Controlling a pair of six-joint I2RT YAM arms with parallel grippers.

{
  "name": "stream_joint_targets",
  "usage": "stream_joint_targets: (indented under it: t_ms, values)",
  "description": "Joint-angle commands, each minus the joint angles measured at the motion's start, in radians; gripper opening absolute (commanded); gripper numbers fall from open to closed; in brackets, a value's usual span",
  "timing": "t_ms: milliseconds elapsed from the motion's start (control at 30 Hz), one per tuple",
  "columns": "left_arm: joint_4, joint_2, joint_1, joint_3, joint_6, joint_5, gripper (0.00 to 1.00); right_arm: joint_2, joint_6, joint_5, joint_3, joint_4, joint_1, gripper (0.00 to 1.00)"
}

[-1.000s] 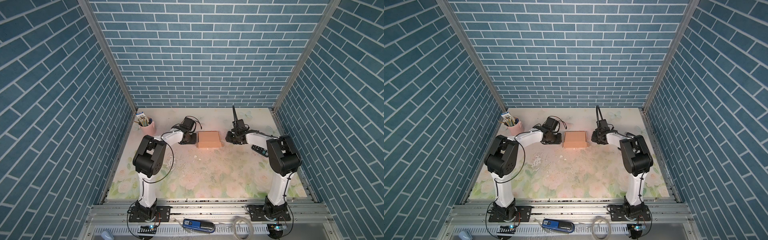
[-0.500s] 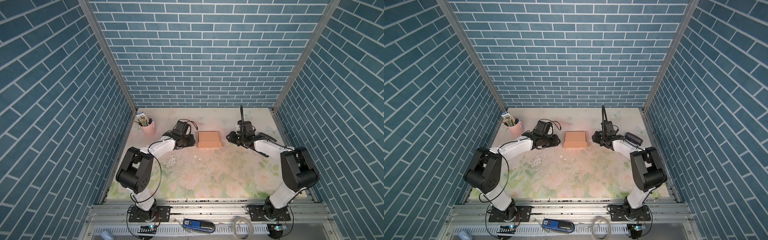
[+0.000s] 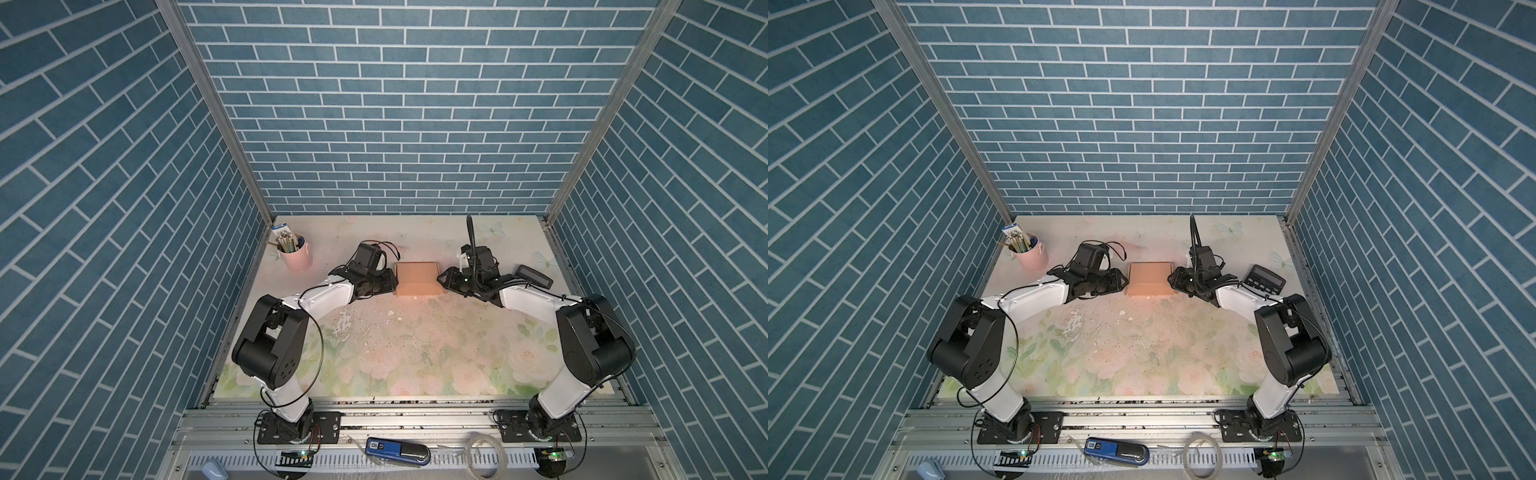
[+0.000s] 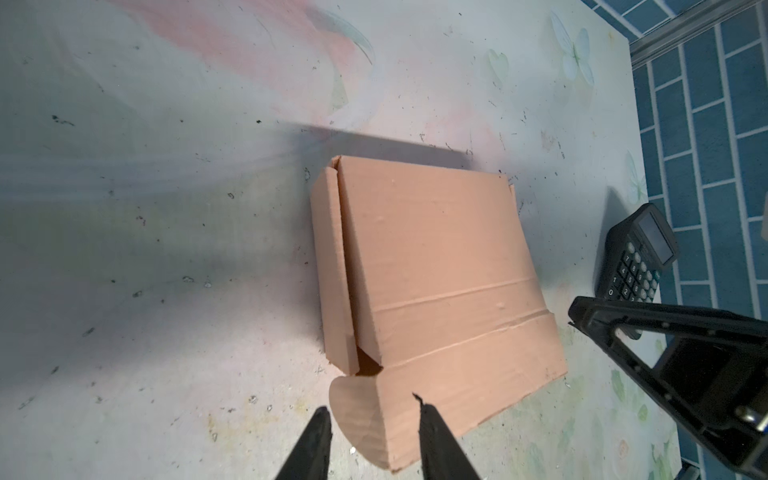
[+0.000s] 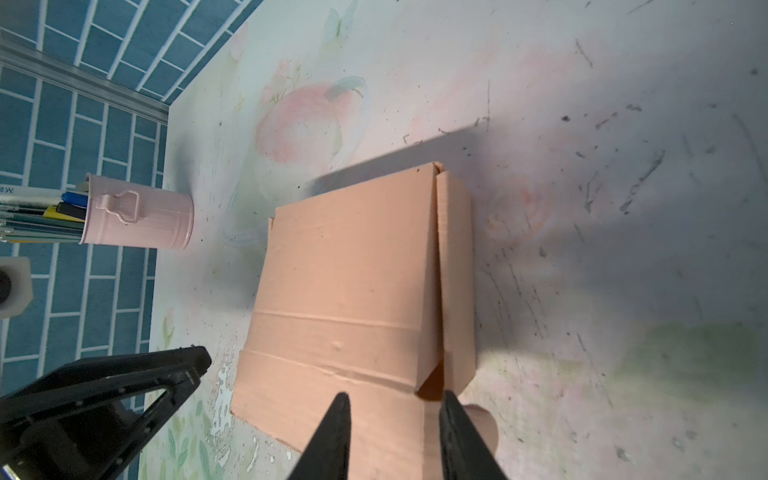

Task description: Fold the paper box

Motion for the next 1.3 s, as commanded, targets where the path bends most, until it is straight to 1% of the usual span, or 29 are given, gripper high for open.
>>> stream_joint_targets:
  t_ms: [0,100,300,467,800,1267]
  values:
    - [0.018,0.016,-0.007,-0.014,-0.005,0.007,0.38,0.01,0.029,0.001,-0.013,0.008,0.006,0.37]
    - [0.018,0.018,-0.011,-0.02,-0.006,0.005,0.38,0.009,0.026,0.009,-0.02,0.001,0.009,0.37]
    - [0.013,0.014,-0.022,-0.034,-0.002,-0.013,0.38,-0.007,-0.016,0.063,-0.027,-0.047,0.016,0.37]
    - [0.026,0.021,-0.029,-0.037,-0.009,-0.008,0.39,0.006,0.004,0.035,-0.048,-0.005,0.018,0.39]
    - [0.076,0.035,-0.042,-0.037,-0.037,0.028,0.39,0.004,0.061,-0.008,-0.077,0.076,0.035,0.38]
    - [0.096,0.057,-0.067,-0.031,-0.048,0.037,0.39,-0.004,0.096,-0.035,-0.084,0.105,0.037,0.35]
